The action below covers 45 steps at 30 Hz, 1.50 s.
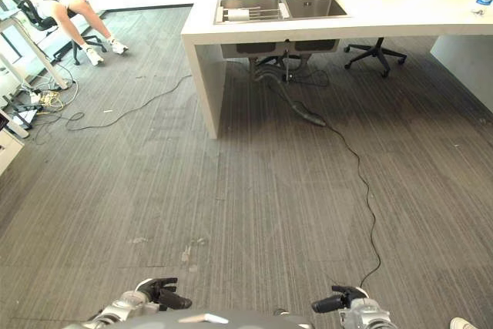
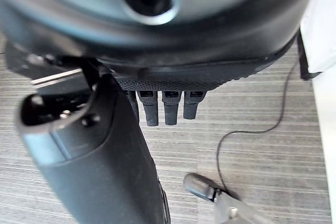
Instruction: Place the dishes in the dishwasher.
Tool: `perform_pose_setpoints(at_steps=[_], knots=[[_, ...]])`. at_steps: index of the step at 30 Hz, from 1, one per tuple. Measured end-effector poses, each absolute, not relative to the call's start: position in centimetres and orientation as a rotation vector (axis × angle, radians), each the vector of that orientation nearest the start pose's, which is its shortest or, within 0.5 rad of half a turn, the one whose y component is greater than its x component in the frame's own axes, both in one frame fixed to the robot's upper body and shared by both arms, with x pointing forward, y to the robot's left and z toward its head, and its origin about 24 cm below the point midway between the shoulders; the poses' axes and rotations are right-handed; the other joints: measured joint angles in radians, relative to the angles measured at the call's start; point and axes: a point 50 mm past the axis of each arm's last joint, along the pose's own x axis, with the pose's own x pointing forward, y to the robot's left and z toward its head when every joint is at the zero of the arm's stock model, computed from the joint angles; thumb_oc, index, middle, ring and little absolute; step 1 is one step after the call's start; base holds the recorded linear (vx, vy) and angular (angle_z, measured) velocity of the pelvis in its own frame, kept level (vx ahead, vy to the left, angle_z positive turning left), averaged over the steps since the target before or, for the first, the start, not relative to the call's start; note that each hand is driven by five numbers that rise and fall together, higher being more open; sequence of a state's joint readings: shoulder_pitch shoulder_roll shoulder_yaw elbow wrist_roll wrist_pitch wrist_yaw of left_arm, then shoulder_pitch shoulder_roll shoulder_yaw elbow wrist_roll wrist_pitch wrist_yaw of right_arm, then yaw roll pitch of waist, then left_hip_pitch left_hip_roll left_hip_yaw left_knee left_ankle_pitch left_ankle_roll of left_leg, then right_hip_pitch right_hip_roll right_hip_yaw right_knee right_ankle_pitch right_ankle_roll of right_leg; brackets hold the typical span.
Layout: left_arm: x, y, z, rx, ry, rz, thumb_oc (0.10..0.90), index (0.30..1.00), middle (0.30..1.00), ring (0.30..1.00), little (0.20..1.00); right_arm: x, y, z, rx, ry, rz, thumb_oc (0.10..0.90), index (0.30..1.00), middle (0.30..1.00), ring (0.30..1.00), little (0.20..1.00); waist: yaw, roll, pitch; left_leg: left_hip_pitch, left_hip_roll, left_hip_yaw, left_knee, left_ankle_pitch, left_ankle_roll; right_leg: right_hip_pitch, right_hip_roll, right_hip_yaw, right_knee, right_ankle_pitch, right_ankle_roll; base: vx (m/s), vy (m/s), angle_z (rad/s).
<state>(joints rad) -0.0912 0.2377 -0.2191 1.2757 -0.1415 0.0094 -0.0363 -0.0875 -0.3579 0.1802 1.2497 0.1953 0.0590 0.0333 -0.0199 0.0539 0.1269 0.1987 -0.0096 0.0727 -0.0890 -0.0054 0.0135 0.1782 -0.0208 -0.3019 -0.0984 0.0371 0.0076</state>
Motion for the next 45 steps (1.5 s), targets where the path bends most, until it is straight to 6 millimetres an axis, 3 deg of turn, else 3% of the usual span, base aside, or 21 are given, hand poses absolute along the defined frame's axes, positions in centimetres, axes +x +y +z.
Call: perform_pose_setpoints(at_steps=[3, 7, 14, 20, 25, 31, 45], knots=[[12.3, 22.9, -15.4, 0.223, 1.169, 0.015, 0.800, 0.900, 0.900, 0.900, 0.900, 13.8, -27.4, -13.6, -0.243, 1.126, -0.142, 0.800, 0.900, 0.900, 0.900, 0.900, 0.000, 0.002, 0.011, 0.000, 0.000, -0.001, -0.001, 0.004, 0.005, 0.000, 0.000, 0.000, 0.000, 0.001, 0.001, 0.00, 0.000, 0.00], [12.4, 22.8, -15.4, 0.221, 1.165, 0.016, 0.800, 0.900, 0.900, 0.900, 0.900, 14.8, -27.3, -13.2, -0.245, 1.087, -0.136, 0.800, 0.900, 0.900, 0.900, 0.900, 0.000, 0.010, 0.014, -0.001, 0.000, -0.002, -0.001, 0.004, 0.005, -0.001, 0.000, -0.001, 0.000, 0.001, 0.001, 0.00, 0.000, 0.00], [12.2, 21.9, -15.7, 0.224, 1.164, 0.035, 0.800, 0.900, 0.900, 0.900, 0.900, 12.5, -26.8, -14.0, -0.223, 1.116, -0.151, 0.800, 0.900, 0.900, 0.900, 0.900, -0.007, 0.013, 0.018, -0.010, 0.000, -0.005, -0.001, 0.003, 0.005, -0.010, 0.000, -0.002, 0.000, 0.000, 0.001, 0.00, 0.000, 0.00], [11.8, 20.7, -16.0, 0.220, 1.168, 0.049, 0.800, 0.900, 0.900, 0.900, 0.900, 8.7, -26.3, -15.3, -0.224, 1.229, -0.164, 0.800, 0.900, 0.900, 0.900, 0.900, -0.025, 0.003, 0.024, -0.027, 0.002, 0.000, -0.001, 0.004, 0.005, -0.030, 0.003, 0.004, 0.000, 0.001, 0.001, 0.00, -0.011, -0.02], [11.8, 20.5, -16.1, 0.251, 1.167, 0.030, 0.800, 0.900, 0.900, 0.900, 0.900, 9.0, -25.9, -15.4, -0.236, 1.223, -0.149, 0.800, 0.900, 0.900, 0.900, 0.900, -0.038, -0.012, 0.029, -0.044, 0.004, 0.007, -0.001, 0.007, 0.003, -0.051, 0.006, 0.012, 0.000, 0.005, -0.003, -0.02, -0.015, -0.04], [11.2, 20.5, -16.2, 0.249, 1.183, 0.031, 0.800, 0.900, 0.900, 0.900, 0.900, 9.5, -25.5, -15.4, -0.240, 1.217, -0.126, 0.800, 0.900, 0.900, 0.900, 0.900, -0.038, -0.009, 0.026, -0.045, 0.006, 0.018, -0.001, 0.007, 0.002, -0.054, 0.008, 0.023, 0.000, 0.007, -0.005, 0.02, -0.010, -0.05], [10.0, 20.6, -16.6, 0.263, 1.222, 0.020, 0.800, 0.900, 0.900, 0.900, 0.900, 8.4, -25.4, -15.8, -0.230, 1.275, -0.130, 0.800, 0.900, 0.900, 0.900, 0.900, -0.039, -0.009, -0.023, -0.044, 0.007, 0.017, -0.006, 0.007, 0.002, -0.054, 0.010, 0.024, 0.001, 0.009, -0.009, 0.01, -0.002, 0.00]])
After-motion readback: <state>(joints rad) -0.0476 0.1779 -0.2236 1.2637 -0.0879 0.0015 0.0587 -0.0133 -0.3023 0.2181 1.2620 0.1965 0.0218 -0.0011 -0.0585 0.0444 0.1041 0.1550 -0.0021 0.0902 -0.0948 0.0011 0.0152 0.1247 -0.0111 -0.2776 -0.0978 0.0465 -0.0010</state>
